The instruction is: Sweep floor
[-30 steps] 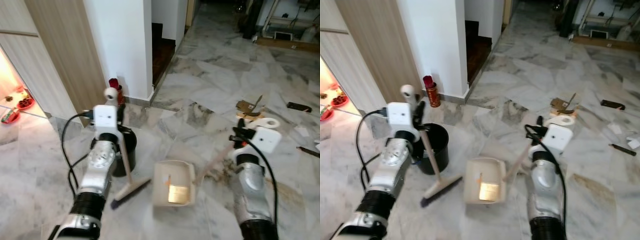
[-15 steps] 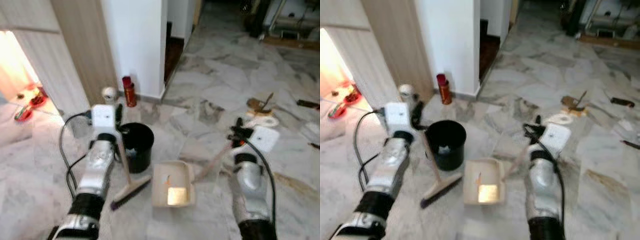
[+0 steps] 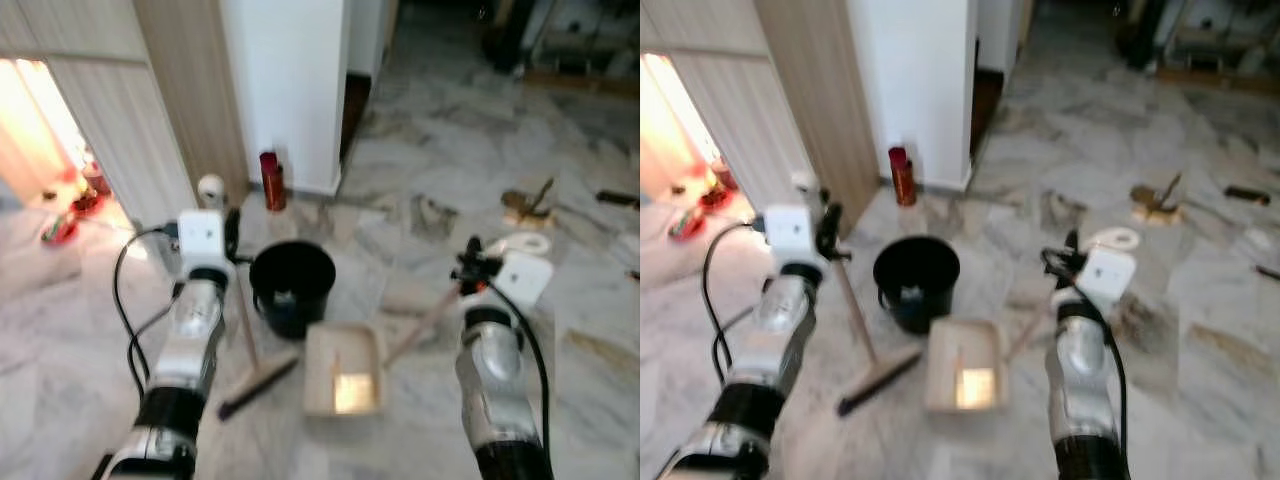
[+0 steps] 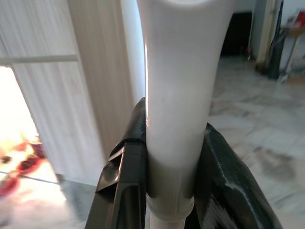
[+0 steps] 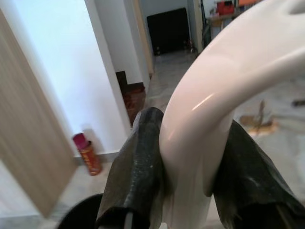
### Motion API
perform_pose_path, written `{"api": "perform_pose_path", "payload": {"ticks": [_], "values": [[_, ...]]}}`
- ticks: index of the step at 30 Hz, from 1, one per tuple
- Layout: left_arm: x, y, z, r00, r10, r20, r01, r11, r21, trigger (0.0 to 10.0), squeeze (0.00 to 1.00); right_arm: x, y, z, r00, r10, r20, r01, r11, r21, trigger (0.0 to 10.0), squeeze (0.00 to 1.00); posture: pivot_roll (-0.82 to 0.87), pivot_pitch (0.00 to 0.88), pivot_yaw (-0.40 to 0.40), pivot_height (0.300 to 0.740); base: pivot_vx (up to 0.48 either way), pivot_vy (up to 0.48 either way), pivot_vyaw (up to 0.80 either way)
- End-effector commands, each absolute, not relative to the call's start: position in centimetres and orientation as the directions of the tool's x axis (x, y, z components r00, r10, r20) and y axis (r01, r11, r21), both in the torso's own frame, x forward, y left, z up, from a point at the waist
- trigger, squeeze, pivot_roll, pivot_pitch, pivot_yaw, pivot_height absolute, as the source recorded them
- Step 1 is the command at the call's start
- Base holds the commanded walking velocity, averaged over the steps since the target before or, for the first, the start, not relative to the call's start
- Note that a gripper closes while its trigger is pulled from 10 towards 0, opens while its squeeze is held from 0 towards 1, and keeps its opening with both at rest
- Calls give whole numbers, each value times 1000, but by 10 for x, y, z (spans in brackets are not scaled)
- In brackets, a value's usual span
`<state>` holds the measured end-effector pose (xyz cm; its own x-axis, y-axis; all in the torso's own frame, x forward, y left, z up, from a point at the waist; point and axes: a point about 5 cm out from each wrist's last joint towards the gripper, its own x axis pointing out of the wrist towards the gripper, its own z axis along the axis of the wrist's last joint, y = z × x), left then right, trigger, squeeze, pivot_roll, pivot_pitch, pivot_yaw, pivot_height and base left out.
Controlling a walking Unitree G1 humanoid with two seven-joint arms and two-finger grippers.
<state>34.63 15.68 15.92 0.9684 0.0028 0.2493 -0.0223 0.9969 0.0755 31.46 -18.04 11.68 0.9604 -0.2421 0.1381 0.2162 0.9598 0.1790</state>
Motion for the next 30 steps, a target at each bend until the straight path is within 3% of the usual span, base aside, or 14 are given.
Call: {"api": "perform_pose_path", "payload": {"ticks": [1, 6, 15, 17, 18, 22, 30], "values": [[348, 149, 168, 959, -19, 283, -1, 998, 71, 10000, 0, 315, -184, 126, 950, -256, 179, 220, 955, 198, 10000, 0, -10, 8, 33, 740, 0, 405, 0], [348, 149, 168, 959, -20, 284, 0, 998, 69, 10000, 0, 314, -185, 125, 948, -268, 172, 234, 953, 191, 10000, 0, -11, 7, 33, 740, 0, 382, 0], [348, 147, 168, 957, -24, 288, 2, 997, 77, 10000, 0, 302, -200, 114, 916, -384, 119, 361, 916, 178, 10000, 0, -15, 10, 29, 740, 0, 0, 0], [348, 147, 167, 958, -25, 285, 4, 997, 76, 10000, 0, 292, -218, 110, 854, -511, 98, 494, 855, 158, 10000, 0, -17, 10, 28, 740, 0, 0, 0], [348, 147, 167, 958, -25, 285, 4, 997, 76, 10000, 0, 292, -218, 110, 854, -511, 98, 494, 855, 158, 10000, 0, -17, 10, 28, 740, 0, 0, 0], [348, 147, 167, 958, -25, 284, 5, 997, 74, 10000, 0, 273, -249, 111, 702, -704, 109, 694, 710, 121, 10000, 0, -20, 11, 28, 740, 0, 0, 0], [349, 147, 167, 958, -22, 287, 1, 997, 75, 10000, 0, 267, -260, 130, 613, -775, 157, 750, 632, 194, 10000, 0, -18, 9, 28, 740, 0, 0, 0]]}}
